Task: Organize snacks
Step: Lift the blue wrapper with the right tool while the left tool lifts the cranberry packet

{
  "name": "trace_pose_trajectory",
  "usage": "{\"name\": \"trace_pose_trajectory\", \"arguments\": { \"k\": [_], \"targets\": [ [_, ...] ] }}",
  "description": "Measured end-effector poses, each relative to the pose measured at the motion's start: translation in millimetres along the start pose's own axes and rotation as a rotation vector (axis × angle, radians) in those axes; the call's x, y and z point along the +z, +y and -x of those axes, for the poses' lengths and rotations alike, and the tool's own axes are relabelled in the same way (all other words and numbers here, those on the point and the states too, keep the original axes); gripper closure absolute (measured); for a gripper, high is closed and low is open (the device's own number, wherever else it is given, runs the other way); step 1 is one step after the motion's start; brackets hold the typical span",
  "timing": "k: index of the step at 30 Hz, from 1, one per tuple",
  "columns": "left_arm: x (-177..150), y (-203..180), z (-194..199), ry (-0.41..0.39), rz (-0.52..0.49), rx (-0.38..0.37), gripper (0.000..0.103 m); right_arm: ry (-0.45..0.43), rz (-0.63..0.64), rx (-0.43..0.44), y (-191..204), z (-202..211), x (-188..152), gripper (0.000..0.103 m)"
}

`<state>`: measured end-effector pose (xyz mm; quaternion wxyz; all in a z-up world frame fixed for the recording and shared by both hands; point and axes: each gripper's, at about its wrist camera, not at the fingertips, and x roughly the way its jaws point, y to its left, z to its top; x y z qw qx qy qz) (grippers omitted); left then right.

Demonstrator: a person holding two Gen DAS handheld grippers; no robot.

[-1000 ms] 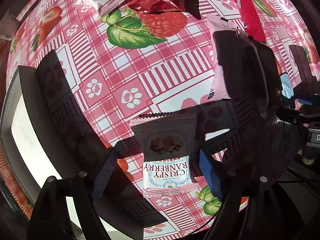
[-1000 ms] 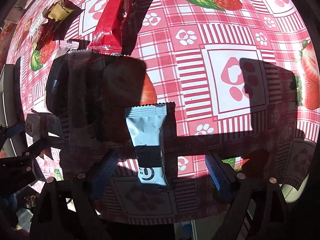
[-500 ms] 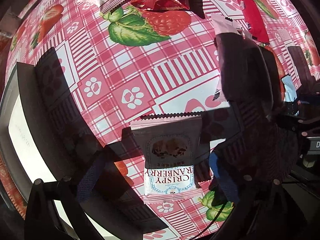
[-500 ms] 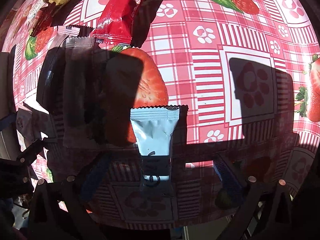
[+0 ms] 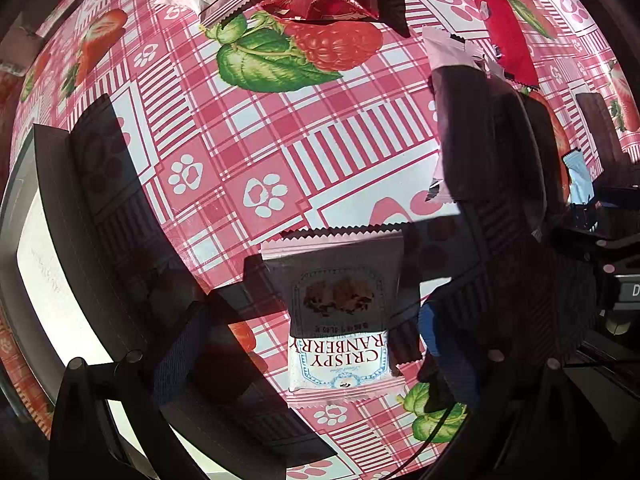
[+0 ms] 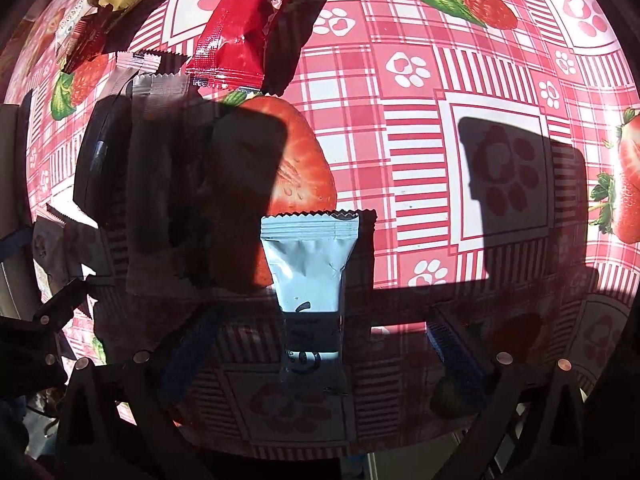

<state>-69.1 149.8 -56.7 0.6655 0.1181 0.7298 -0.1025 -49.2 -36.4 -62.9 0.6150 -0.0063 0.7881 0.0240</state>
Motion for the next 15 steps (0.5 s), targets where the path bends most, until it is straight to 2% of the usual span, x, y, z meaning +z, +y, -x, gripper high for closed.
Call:
{"name": "trace_pose_trajectory", "arguments": {
  "k": [15],
  "targets": [
    [0.3,0.2,0.3,-0.001,0.000,-0.001,0.000,-0.005,-0.001,0.001,-0.9,-1.1,-0.5,0.000]
  ]
}}
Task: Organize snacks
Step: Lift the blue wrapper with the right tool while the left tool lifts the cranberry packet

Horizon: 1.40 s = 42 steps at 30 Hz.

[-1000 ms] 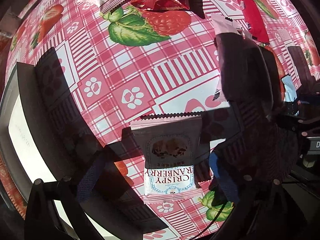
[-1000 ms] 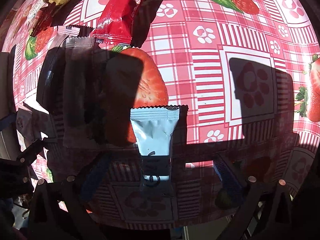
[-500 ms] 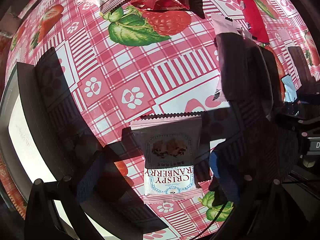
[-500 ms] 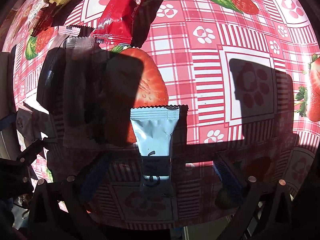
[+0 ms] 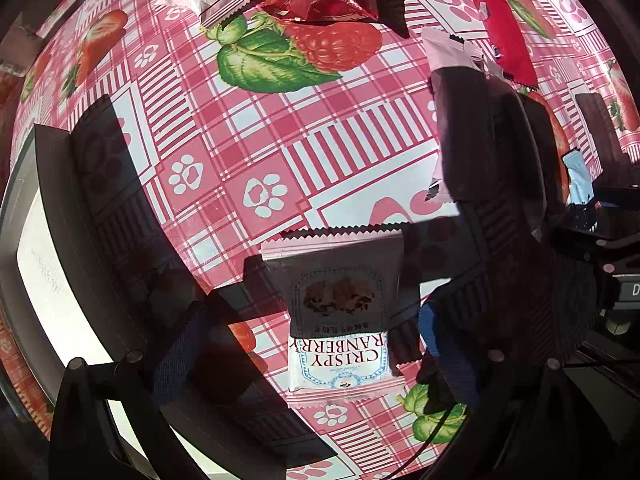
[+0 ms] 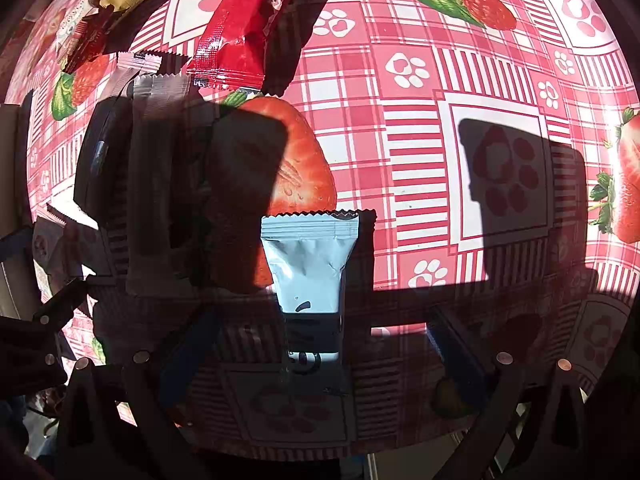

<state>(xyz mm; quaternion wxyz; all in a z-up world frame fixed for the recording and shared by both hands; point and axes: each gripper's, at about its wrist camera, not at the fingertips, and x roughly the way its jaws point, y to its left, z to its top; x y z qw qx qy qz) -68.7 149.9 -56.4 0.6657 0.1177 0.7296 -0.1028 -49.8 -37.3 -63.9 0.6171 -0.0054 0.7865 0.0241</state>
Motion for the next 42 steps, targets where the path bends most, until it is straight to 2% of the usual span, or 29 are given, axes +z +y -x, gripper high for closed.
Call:
{"name": "trace_pose_trajectory", "arguments": {
  "k": [34,42],
  "targets": [
    [-1.7,-1.0,1.5,-0.014,0.002,-0.001,0.000,-0.030,-0.005,0.003,-0.1,1.5,-3.7,0.000],
    [5.6,-8.5,-3.0,0.071,-0.036,0.005,0.002,0.019,-0.008,-0.003,0.6,-0.1,4.6,0.001]
  ]
}}
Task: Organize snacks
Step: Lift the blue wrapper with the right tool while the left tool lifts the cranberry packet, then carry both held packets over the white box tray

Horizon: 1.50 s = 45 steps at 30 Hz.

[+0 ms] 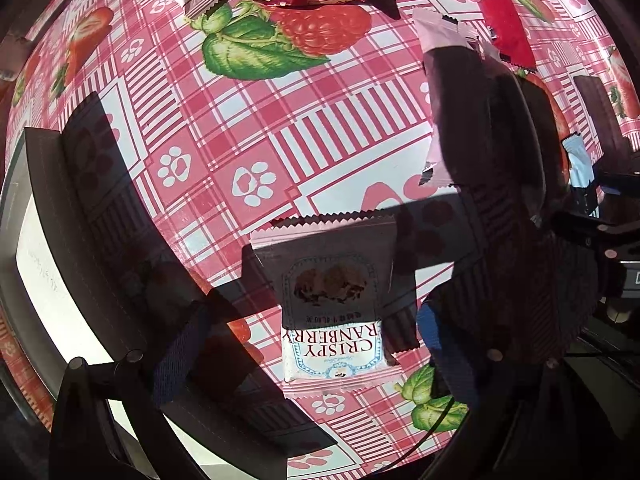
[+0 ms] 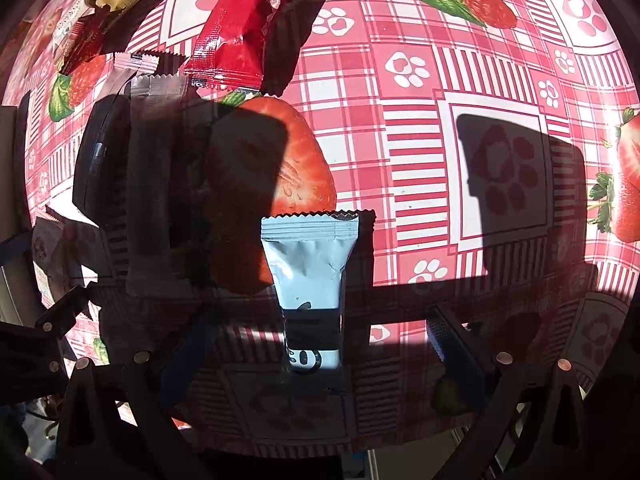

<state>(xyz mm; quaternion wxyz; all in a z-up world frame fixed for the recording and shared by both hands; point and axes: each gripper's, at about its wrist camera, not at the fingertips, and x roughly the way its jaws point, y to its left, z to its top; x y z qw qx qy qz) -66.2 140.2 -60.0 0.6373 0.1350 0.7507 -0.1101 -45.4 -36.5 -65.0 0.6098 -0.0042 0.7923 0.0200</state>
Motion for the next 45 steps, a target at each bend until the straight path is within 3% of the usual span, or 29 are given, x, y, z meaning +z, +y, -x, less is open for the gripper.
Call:
{"name": "trace_pose_trajectory", "arguments": {
  "k": [3,4,5,6,7,8,15,24,31,37,39,40,41,43,45],
  "targets": [
    [-2,-10,6,-0.004,-0.047,0.006,0.015,-0.014,0.005,0.005,2,7,2,0.016],
    [-2,-13,9,-0.006,-0.059,0.008,0.023,-0.024,0.011,0.006,4,11,2,0.029],
    [-2,-16,11,-0.010,-0.070,0.009,0.034,-0.037,0.015,0.005,5,16,2,0.050],
    [-2,-19,14,-0.016,-0.080,0.010,0.040,-0.048,0.016,0.006,5,20,3,0.061],
    [-2,-22,17,-0.026,-0.092,0.014,0.055,-0.052,0.013,0.013,5,22,4,0.078],
    [-1,-24,19,-0.029,-0.101,0.011,0.062,-0.050,0.005,0.023,4,23,6,0.078],
    [5,-11,49,-0.088,-0.057,-0.098,0.062,-0.064,-0.034,0.122,-3,34,8,0.078],
    [10,18,93,-0.202,0.027,-0.120,0.062,-0.114,-0.025,0.186,0,70,24,0.078],
    [-7,56,105,-0.274,0.119,-0.113,0.062,-0.146,0.041,0.225,30,98,47,0.078],
    [-30,92,104,-0.294,0.215,-0.113,0.062,-0.171,0.129,0.206,73,107,22,0.078],
    [-36,102,106,-0.299,0.242,-0.114,0.062,-0.174,0.106,0.188,72,103,10,0.067],
    [-39,108,106,-0.298,0.254,-0.113,0.062,-0.161,0.076,0.165,68,98,12,0.033],
    [-42,112,106,-0.296,0.263,-0.110,0.062,-0.154,0.042,0.129,62,91,15,0.018],
    [-48,120,106,-0.294,0.280,-0.101,0.062,-0.134,-0.007,0.098,47,78,16,0.019],
    [-54,126,104,-0.286,0.291,-0.092,0.062,-0.092,-0.054,0.087,33,62,16,0.036]
  ]
}}
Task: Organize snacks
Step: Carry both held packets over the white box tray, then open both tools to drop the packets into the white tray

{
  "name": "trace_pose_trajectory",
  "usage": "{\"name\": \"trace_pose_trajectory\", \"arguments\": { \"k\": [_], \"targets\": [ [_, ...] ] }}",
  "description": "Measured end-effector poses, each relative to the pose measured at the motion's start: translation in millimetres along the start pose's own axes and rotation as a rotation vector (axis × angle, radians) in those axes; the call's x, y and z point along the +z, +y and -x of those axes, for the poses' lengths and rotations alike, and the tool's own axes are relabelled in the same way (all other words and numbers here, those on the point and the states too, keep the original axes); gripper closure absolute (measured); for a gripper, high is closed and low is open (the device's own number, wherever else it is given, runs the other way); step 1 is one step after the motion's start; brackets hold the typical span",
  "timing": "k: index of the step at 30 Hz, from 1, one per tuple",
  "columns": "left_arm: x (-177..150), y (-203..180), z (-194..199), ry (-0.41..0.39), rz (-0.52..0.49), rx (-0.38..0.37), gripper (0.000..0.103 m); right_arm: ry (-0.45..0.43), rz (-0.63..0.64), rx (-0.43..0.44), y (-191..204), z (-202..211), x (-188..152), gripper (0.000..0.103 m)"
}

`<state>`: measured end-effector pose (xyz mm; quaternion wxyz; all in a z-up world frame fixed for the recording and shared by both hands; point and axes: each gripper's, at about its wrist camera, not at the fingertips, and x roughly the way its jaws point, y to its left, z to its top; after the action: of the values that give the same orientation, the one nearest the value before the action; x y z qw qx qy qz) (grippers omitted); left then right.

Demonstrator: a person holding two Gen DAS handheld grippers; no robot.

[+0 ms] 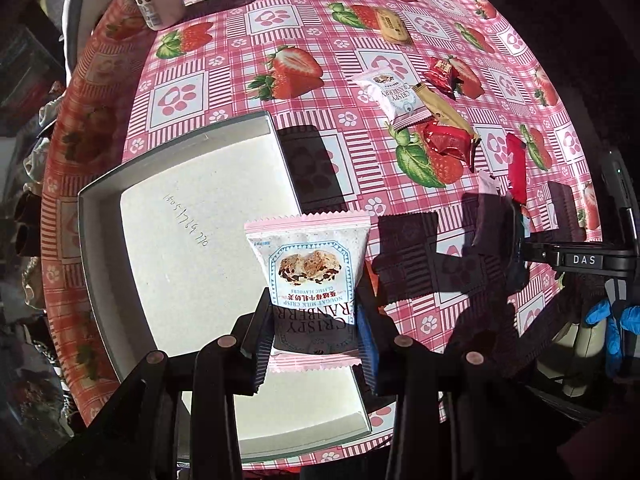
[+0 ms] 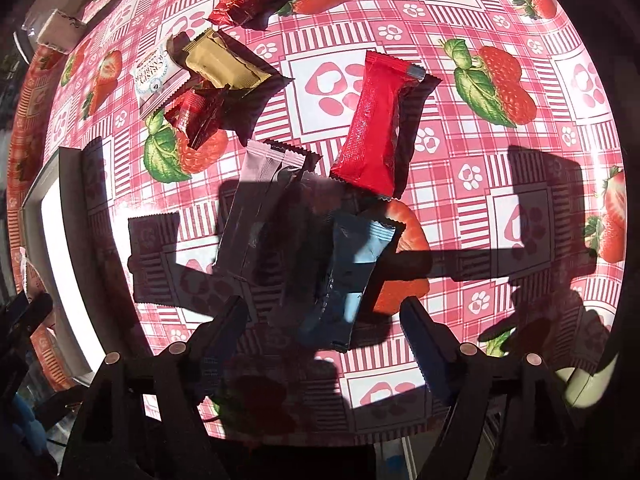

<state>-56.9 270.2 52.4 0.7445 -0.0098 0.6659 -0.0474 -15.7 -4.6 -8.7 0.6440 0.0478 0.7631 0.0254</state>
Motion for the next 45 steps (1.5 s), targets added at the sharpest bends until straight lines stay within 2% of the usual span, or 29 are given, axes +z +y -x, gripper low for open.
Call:
{"name": "trace_pose_trajectory", "arguments": {
  "k": [1,5,7,10,12,13,16,19,23,28,34,40,45],
  "targets": [
    [-2,4,0,0.003,0.004,0.008,0.062,0.016,-0.025,-0.006,-7,-7,0,0.047],
    [-10,15,3,0.013,0.017,0.036,0.062,0.044,-0.158,0.027,-31,-27,1,0.048],
    [-13,20,3,0.021,0.026,0.046,0.062,0.061,-0.170,0.028,-34,-35,2,0.048],
    [-14,24,2,0.029,0.043,0.051,0.062,0.053,-0.143,-0.022,-26,-36,1,0.048],
    [-14,26,2,0.033,0.054,0.050,0.062,0.044,-0.099,-0.054,-17,-38,-1,0.058],
    [-13,26,1,0.033,0.058,0.049,0.062,0.034,-0.079,-0.054,-12,-38,-3,0.079],
    [-11,27,0,0.036,0.069,0.045,0.062,0.037,-0.066,-0.017,-13,-36,-10,0.079],
    [-8,28,-2,0.035,0.075,0.040,0.062,0.003,-0.061,0.063,-10,-23,-19,0.079],
    [-6,31,-3,0.033,0.087,0.037,0.062,-0.030,-0.010,0.123,7,-4,-24,0.079],
    [-3,42,-1,0.017,0.108,0.033,0.062,-0.066,0.074,0.176,53,17,-17,0.079],
    [-7,64,-2,0.014,0.142,0.040,0.062,-0.067,0.258,0.213,132,43,15,0.079],
    [-15,88,-7,0.025,0.179,0.050,0.062,-0.041,0.413,0.231,211,39,14,0.079],
    [-20,105,-10,0.031,0.196,0.060,0.062,-0.015,0.496,0.235,259,29,8,0.079]
  ]
}}
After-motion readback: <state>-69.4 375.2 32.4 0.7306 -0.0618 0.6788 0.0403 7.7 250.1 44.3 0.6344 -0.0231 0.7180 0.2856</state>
